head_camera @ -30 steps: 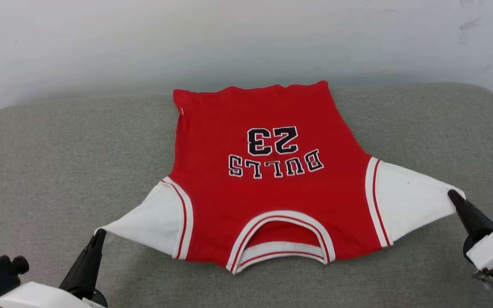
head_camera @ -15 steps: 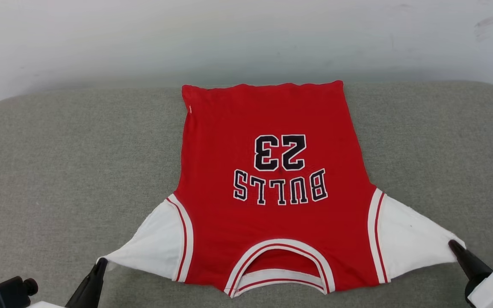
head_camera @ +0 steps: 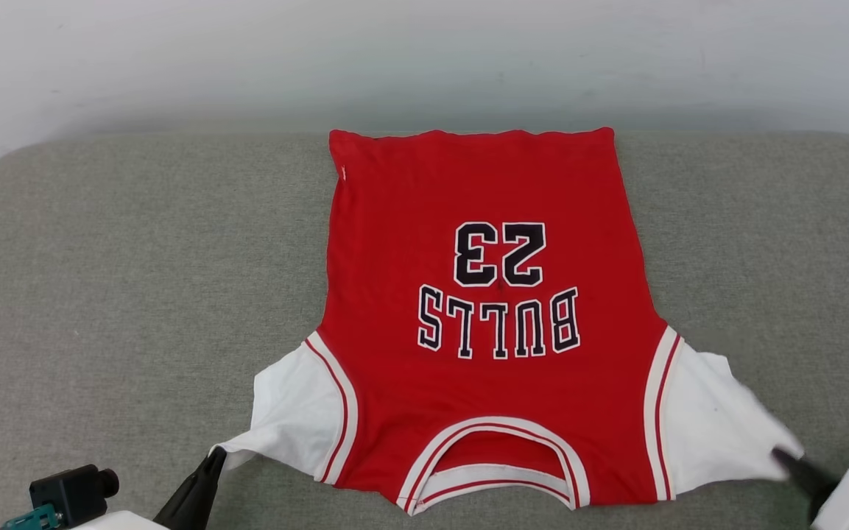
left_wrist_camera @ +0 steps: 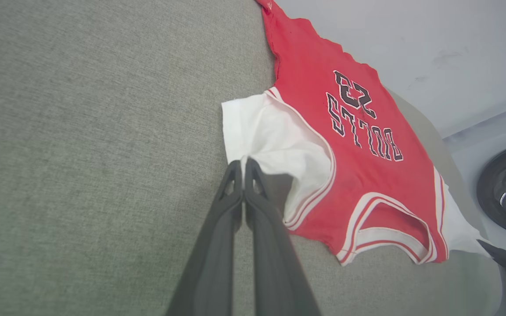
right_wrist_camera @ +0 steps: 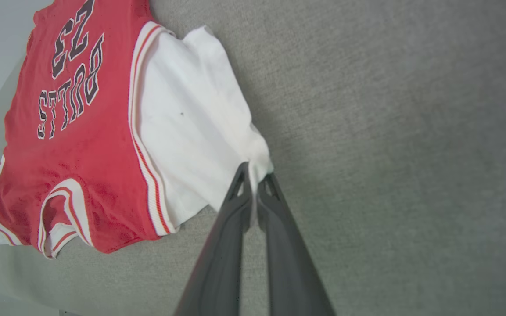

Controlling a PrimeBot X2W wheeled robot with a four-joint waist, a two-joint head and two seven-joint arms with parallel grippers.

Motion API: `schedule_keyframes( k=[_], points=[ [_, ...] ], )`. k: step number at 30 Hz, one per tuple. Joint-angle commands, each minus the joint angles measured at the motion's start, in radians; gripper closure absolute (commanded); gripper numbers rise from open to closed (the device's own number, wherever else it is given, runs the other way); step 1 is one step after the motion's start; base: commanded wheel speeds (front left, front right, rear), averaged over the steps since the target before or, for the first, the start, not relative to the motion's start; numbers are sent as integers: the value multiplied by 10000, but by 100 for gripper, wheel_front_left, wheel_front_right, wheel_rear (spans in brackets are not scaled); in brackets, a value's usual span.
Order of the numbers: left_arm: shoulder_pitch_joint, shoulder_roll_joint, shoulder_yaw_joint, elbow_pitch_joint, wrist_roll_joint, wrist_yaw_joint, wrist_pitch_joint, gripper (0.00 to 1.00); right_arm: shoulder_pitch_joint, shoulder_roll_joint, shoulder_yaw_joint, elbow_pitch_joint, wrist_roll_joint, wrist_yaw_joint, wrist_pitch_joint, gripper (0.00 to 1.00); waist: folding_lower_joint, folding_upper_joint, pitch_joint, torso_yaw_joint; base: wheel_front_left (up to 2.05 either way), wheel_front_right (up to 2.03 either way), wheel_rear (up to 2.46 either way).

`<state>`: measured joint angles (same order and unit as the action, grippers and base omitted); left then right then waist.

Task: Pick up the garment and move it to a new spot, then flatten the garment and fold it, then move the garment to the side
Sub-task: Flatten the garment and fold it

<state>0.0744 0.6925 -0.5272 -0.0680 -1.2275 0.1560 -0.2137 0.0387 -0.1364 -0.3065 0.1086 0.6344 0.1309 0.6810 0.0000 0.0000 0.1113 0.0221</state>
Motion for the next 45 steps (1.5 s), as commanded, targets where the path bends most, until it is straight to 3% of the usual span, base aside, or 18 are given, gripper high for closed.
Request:
schedule_keyframes(
  k=[1, 4, 9, 14, 20, 25, 33, 39, 45],
  points=[
    [-136, -19, 5, 28, -29, -74, 37, 100, -548, -302, -262, -393, 17, -5, 278, 0, 0, 0, 11, 42, 0, 0, 0],
    [-206, 11, 4, 8, 2, -125, 44, 100, -976, -376, -603, -824, 149, -5, 796, 0, 0, 0, 38, 96, 0, 0, 0],
    [-481, -3, -85, -88, 161, -134, 168, 100, -3234, -788, -1406, -1707, -329, -5, 2578, 0, 0, 0, 317, 429, 0, 0, 0],
    [-918, -137, -205, -171, 289, -229, 299, 100, -5459, -690, -1573, -1035, -1624, -5, 3376, 0, 0, 0, 852, 883, 0, 0, 0],
    [-1642, -372, -455, 29, 573, -442, 489, 100, -7874, -807, -1686, 1038, -3880, -5, 3233, 0, 0, 0, 1575, 1622, 0, 0, 0],
    [-2277, -691, -668, 160, 640, -900, 633, 100, -9556, -1195, -1808, 2608, -5507, -5, 2366, 0, 0, 0, 2334, 2225, 0, 0, 0],
    [-3351, -992, -787, 632, 890, -1605, 683, 100, -11732, -1932, -1941, 4565, -7031, -5, 2618, 0, 0, 0, 3604, 3169, 0, 0, 0],
    [-3617, -1193, -1024, 881, 1010, -1919, 735, 100, -12608, -1814, -2377, 4826, -7903, -5, 2771, 0, 0, 0, 4130, 3684, 0, 0, 0],
    [-3882, -1385, -1225, 1018, 1122, -2137, 776, 100, -13128, -1821, -2185, 5093, -9169, -5, 2888, 0, 0, 0, 4639, 4094, 0, 0, 0]
  ],
)
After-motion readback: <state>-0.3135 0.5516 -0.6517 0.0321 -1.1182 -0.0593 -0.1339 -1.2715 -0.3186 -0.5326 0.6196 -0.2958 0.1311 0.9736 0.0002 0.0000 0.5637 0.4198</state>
